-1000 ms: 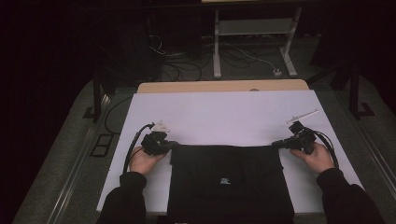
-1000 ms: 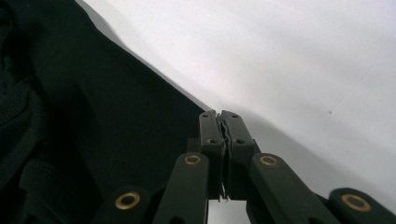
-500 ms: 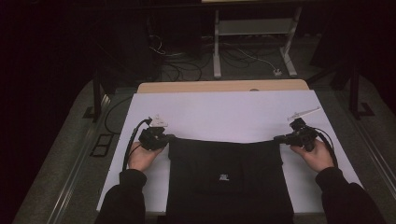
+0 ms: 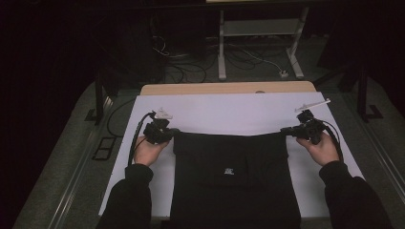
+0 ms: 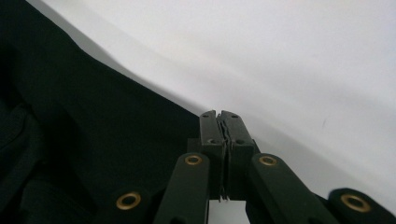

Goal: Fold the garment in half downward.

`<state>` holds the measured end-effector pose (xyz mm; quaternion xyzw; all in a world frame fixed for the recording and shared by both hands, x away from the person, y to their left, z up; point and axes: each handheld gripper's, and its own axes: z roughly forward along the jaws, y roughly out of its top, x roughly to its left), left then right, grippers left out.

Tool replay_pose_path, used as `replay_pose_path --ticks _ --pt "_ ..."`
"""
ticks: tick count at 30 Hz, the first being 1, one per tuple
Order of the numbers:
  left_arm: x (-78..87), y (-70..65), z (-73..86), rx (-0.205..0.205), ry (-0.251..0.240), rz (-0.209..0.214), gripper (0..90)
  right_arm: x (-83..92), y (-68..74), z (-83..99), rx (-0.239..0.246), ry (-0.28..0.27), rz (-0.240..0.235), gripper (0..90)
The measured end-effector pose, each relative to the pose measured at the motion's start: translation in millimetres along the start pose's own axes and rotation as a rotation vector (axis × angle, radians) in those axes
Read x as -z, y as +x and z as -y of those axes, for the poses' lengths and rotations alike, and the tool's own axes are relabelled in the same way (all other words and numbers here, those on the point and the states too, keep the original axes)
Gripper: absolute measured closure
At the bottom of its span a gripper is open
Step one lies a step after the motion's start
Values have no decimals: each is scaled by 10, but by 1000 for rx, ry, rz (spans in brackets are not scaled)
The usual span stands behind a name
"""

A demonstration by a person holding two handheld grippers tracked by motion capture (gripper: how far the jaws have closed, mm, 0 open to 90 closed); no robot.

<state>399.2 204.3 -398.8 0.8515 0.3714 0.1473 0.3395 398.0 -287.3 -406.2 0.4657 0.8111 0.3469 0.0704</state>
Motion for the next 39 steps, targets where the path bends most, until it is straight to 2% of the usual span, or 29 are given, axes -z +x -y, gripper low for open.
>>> replay_pose_path --ticks 6,11,18,28,39 --pt "-27 29 -129 -3 12 -23 878 -13 -54 -95 -10 3 13 871" --pt "-64 67 -238 -13 33 -23 878 -21 -80 -170 -14 17 28 871" --pt "-95 148 -371 17 23 -31 878 10 -164 -290 -35 10 40 871" --pt "-49 183 -590 6 15 -51 878 38 -244 -421 -61 -20 41 870" --pt "-12 261 -640 15 -4 -79 877 71 -231 -644 -26 -37 58 870"
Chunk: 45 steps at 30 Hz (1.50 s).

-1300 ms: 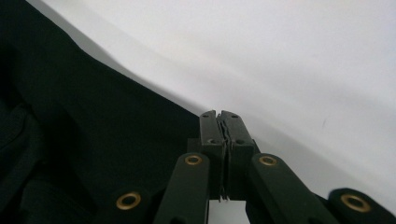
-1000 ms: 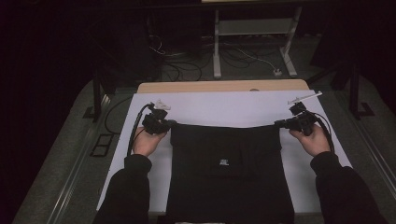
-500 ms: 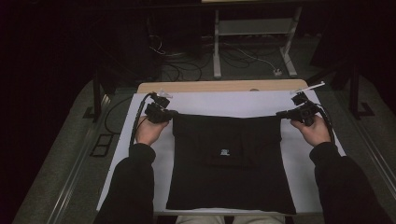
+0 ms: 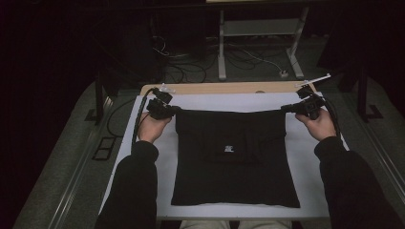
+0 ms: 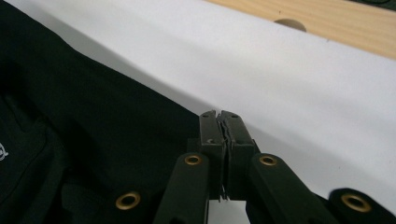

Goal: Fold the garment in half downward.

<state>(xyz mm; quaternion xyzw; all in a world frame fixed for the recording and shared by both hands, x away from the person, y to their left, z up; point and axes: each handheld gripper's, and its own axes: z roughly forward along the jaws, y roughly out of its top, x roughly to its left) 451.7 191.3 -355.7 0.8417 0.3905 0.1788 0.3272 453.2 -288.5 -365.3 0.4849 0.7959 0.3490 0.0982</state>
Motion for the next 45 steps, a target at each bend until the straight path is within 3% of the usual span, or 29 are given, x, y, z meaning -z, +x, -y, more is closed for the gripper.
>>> replay_pose_path --ticks 4,14,27,45 --pt "25 29 -27 13 -12 2 877 2 -2 -46 4 -7 5 869" --pt "-15 15 -138 -34 -12 -14 878 -6 -14 -101 7 -11 20 868" --pt "-124 80 -126 -4 6 -36 877 -120 -79 -120 2 -38 21 867" --pt "-232 128 -91 8 1 -19 875 -231 -123 -126 -12 -20 10 862"
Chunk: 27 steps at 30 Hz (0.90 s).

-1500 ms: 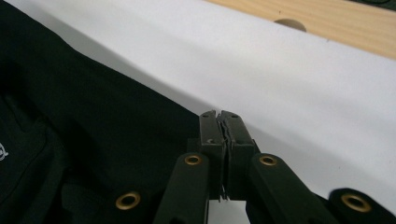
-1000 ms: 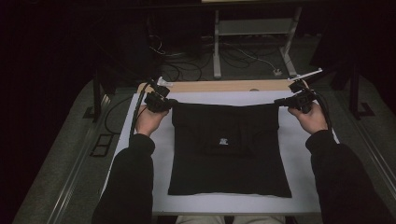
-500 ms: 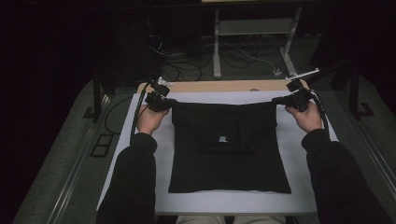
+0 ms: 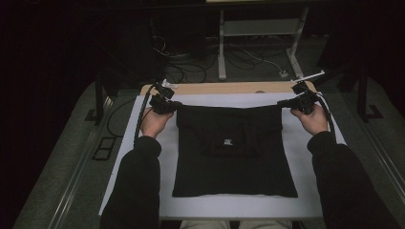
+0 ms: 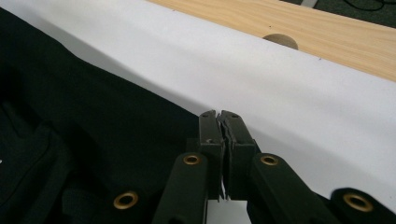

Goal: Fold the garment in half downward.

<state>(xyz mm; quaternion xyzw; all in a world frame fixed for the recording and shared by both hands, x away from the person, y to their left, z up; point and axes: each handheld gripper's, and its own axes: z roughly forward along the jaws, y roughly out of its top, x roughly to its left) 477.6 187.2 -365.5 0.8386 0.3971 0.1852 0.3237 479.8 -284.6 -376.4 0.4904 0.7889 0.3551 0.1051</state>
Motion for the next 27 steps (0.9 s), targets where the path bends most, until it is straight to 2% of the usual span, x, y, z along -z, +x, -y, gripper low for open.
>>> replay_pose_path --ticks 3,6,9,14,18,20,22,24,27 --pt "-24 0 18 16 -7 11 865 -19 -6 9 -10 8 -7 848" --pt "-45 0 48 44 -9 18 805 -52 -31 32 -44 19 -46 754" --pt "-54 28 93 69 -16 33 714 -58 -48 60 -53 17 -66 676" --pt "-53 102 182 139 -23 48 544 -34 -73 86 -67 7 -62 540" --pt "-42 140 235 184 -38 78 451 -7 -88 87 -74 -9 -56 398" --pt "-35 148 257 193 -42 96 390 6 -81 85 -76 -12 -54 308" --pt "-32 149 280 205 -49 133 315 21 -76 85 -84 -22 -66 213" --pt "-29 129 297 199 -49 152 262 43 -57 79 -92 -26 -68 135" --pt "-25 95 315 196 -49 172 170 88 -42 76 -82 -42 -84 99"
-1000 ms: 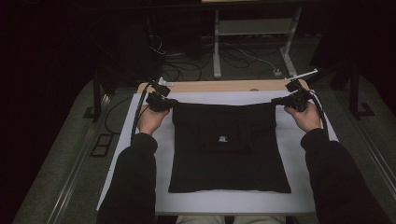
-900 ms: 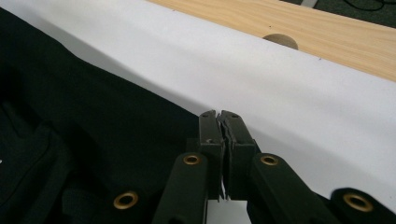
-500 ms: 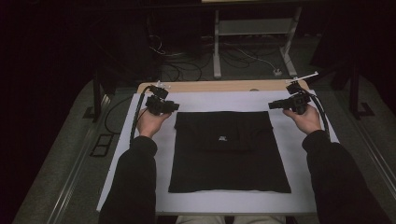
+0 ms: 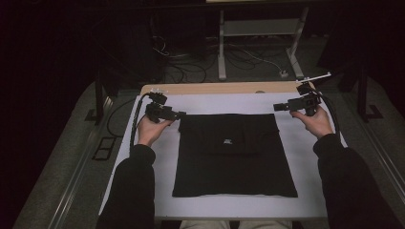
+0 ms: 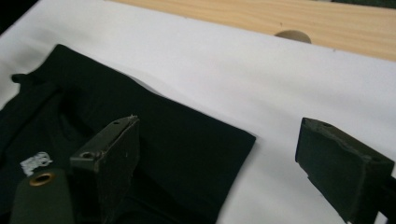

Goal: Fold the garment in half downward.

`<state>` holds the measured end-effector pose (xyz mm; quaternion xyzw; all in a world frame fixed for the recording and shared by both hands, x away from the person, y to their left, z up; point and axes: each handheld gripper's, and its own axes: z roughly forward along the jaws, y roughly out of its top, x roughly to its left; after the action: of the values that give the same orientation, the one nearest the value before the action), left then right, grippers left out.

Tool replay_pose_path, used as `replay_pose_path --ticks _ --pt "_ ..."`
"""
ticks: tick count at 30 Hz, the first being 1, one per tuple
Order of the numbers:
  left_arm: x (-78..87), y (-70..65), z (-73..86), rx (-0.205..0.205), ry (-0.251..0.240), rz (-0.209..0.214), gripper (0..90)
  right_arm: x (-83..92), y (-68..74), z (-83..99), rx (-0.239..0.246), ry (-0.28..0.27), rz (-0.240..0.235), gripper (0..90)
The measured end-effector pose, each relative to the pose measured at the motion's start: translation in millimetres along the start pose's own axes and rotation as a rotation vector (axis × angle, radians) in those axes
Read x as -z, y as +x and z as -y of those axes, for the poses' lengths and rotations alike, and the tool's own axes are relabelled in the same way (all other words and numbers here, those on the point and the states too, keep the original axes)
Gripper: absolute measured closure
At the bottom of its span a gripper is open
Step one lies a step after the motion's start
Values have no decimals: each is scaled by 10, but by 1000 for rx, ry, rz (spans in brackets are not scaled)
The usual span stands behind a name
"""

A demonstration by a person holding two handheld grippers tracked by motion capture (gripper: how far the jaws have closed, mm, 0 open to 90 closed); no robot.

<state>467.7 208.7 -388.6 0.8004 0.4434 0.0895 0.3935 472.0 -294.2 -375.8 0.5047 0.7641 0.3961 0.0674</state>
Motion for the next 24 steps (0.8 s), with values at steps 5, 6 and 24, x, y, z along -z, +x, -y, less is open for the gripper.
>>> replay_pose_path --ticks 5,6,24 --pt "-15 -43 29 20 -19 43 31 65 40 38 15 -27 -4 0" --pt "-18 -55 29 13 -15 39 0 74 42 51 19 -32 -13 0" --pt "-90 -314 28 -58 -56 133 0 -43 194 217 51 15 -95 0"
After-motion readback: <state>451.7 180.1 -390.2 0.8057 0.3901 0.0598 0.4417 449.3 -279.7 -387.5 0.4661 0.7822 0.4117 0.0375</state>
